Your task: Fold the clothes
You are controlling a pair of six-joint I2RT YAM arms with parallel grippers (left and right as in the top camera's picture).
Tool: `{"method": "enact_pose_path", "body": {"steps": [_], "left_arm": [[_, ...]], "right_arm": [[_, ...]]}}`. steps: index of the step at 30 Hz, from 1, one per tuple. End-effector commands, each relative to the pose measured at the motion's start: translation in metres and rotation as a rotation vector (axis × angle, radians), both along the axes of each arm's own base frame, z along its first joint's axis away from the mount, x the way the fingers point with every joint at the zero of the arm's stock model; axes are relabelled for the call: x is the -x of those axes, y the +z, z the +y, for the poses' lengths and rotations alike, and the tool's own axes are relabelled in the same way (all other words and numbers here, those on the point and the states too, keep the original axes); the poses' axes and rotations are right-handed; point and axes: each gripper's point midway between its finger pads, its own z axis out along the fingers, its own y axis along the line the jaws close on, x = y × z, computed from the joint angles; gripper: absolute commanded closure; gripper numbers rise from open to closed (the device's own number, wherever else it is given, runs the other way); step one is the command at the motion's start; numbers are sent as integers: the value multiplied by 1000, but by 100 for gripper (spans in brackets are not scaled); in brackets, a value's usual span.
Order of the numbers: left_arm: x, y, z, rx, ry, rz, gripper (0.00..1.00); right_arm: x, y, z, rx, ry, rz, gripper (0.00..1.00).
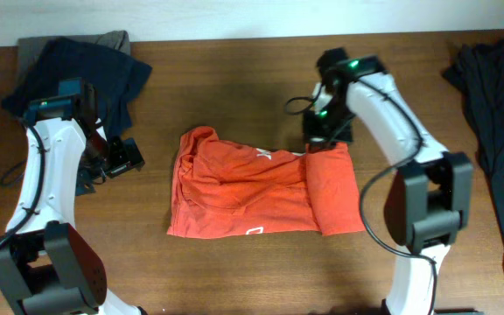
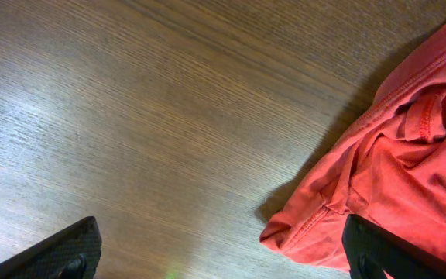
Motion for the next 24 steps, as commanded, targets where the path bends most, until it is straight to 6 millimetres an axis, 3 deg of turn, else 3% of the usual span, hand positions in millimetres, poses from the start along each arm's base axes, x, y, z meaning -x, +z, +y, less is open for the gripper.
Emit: {"method": "enact_pose_path", "body": {"steps": [1,2,3,6,11,15,24], "left_arm": [[-1,-3,3,-7,-3,1,1],[-2,-3,3,-7,-3,-2,1],[-2,-3,4,-8,-3,-3,1],[-2,-3,4,-8,-3,-2,1],[-1,-3,3,-7,-3,1,1],[-1,-3,3,-7,-3,2,1],[-1,-3,3,-7,-3,1,1]], "right_arm": [[15,32,-22,60,117,-22,82],[22,30,-26,88,130,1,73],[34,20,-32,164,160,47,55],[45,6,-33,233,198,76,52],[56,-22,-28,338,203,85,36],[62,-37,-35,445,175,85,34],[73,-70,-19,457,173,59,37]]}}
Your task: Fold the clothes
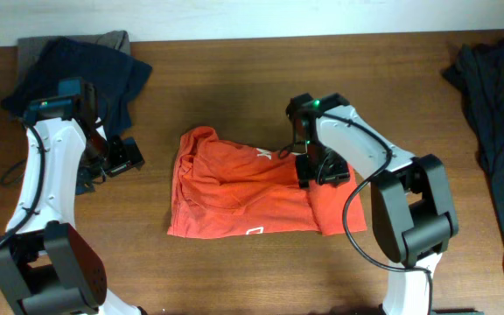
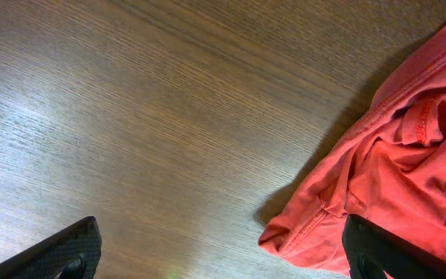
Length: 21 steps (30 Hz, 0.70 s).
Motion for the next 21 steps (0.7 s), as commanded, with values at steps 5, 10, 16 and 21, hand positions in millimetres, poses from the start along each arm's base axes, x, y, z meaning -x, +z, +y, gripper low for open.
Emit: {"method": "enact_pose_path", "body": {"steps": [5,10,16,21], "left_arm": [[2,-3,3,-5,-3,12,1],[2,-3,3,-5,-3,13,1],[2,-3,3,-5,-3,13,1],[3,-3,3,-5,-3,16,1]], "right_arm": [[6,-16,10,102,12,-73,36],[4,-18,6,142,11,-99,41],[1,-18,4,158,-13,-120,66],[0,-18,4,157,-14,-124,86]]}}
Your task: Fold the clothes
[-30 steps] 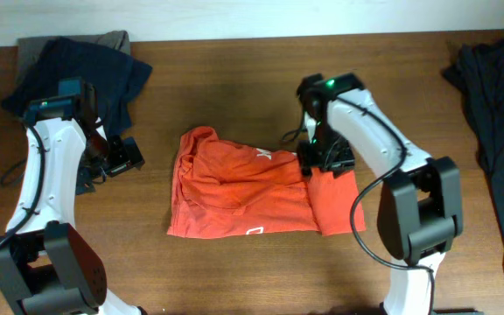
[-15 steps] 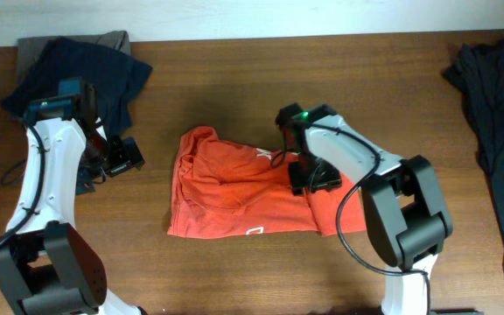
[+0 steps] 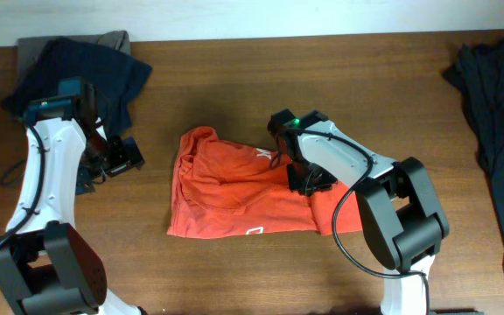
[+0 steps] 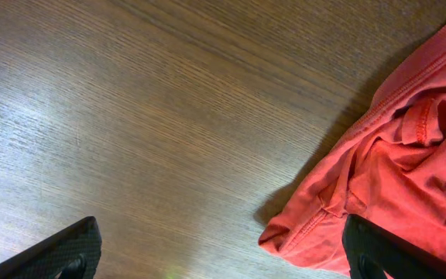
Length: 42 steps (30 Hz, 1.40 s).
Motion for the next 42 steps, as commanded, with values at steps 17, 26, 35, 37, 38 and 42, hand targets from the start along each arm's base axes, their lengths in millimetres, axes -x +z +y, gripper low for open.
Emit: {"method": "enact_pose_path", "body": {"steps": [17,26,35,37,38,42], "left_arm": [[3,-3,3,-5,-3,15,1],[3,-3,3,-5,-3,15,1],[3,-3,3,-5,-3,16,1],[3,-3,3,-4,-3,17,1],[4,-3,3,-5,-3,19,1],[5,-3,3,-4,-4,23,1]], "right_arm": [[-5,71,14,-46,-48,24,96],[0,70,29,-106,-50,44,96],[0,66,61,-158,16,8,96],[-1,65,70,-177,31,-5,96],[-2,65,74,-185,37,-11,95],[-3,64,84,-204,55,-29,70]]}}
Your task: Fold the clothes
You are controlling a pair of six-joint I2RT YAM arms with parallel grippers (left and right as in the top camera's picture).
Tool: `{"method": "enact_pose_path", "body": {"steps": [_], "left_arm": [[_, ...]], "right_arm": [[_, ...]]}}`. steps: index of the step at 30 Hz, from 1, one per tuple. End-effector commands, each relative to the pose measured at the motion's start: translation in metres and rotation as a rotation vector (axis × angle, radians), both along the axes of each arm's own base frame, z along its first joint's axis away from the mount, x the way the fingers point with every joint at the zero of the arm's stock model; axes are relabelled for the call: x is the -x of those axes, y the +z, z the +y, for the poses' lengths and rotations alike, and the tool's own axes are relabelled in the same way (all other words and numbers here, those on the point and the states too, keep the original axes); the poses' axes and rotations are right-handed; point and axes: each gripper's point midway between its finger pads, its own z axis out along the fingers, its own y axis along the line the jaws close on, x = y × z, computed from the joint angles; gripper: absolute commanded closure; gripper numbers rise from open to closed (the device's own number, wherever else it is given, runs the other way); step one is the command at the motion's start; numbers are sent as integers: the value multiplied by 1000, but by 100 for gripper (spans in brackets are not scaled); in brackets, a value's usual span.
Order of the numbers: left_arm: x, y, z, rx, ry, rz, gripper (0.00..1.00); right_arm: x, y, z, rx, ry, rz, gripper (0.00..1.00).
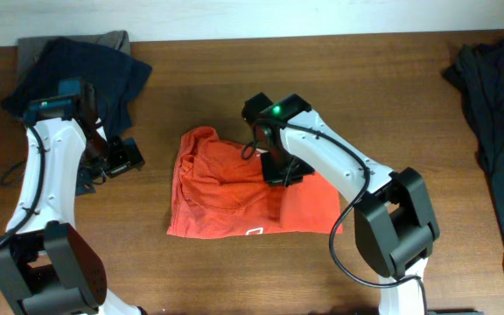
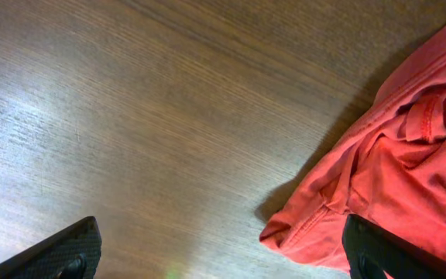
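An orange shirt [image 1: 226, 197] lies rumpled in the middle of the wooden table [image 1: 234, 79]. My right gripper [image 1: 276, 168] is low over the shirt's middle, shut on cloth drawn over from the shirt's right side, and a flat folded panel [image 1: 309, 206] lies to its right. My left gripper [image 1: 125, 157] hangs over bare wood left of the shirt. In the left wrist view that gripper [image 2: 221, 260] is wide open and empty, its fingertips [image 2: 68, 249] at the frame's lower corners, with the shirt's hem [image 2: 393, 167] at the right.
A pile of dark navy clothes [image 1: 77, 61] sits at the back left, close behind my left arm. Another dark garment [image 1: 497, 105] drapes along the table's right side. The table's far edge [image 1: 234, 37] runs along the top.
My right gripper has moved further left over the shirt, taking the cloth with it, and the shirt's right side now ends closer in. The left arm has not moved.
My right gripper was first at the shirt's back right corner. At each later moment it stood further left and lower over the shirt with the cloth following. The right side now lies folded over the middle. The left gripper stayed open beside the shirt throughout.
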Motion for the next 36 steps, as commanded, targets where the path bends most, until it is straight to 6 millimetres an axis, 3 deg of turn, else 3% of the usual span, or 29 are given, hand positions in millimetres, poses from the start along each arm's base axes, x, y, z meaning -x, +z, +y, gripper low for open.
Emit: {"method": "enact_pose_path", "body": {"steps": [1,3,7,13,14,15,17,18,32,36], "left_arm": [[2,-3,3,-5,-4,13,1],[2,-3,3,-5,-3,13,1],[2,-3,3,-5,-3,13,1],[2,-3,3,-5,-3,12,1],[2,-3,3,-5,-3,11,1],[2,-3,3,-5,-3,11,1],[1,-3,3,-6,-3,8,1],[1,-3,3,-6,-3,8,1],[2,-3,3,-6,-4,11,1],[1,-3,3,-6,-4,9,1]], "right_arm": [[-1,8,11,-27,1,-25,56],[-1,8,11,-27,1,-25,49],[-6,11,9,-29,-7,-41,49],[-36,35,0,-71,-63,-109,50],[-41,37,-3,-78,-76,-122,53],[-53,39,-12,-90,-107,-146,68],[-66,34,-20,-109,-107,-162,91],[-69,30,-20,-123,-116,-162,96],[-86,-20,4,-227,-133,-154,96],[-86,-46,11,-240,-141,-115,96]]}}
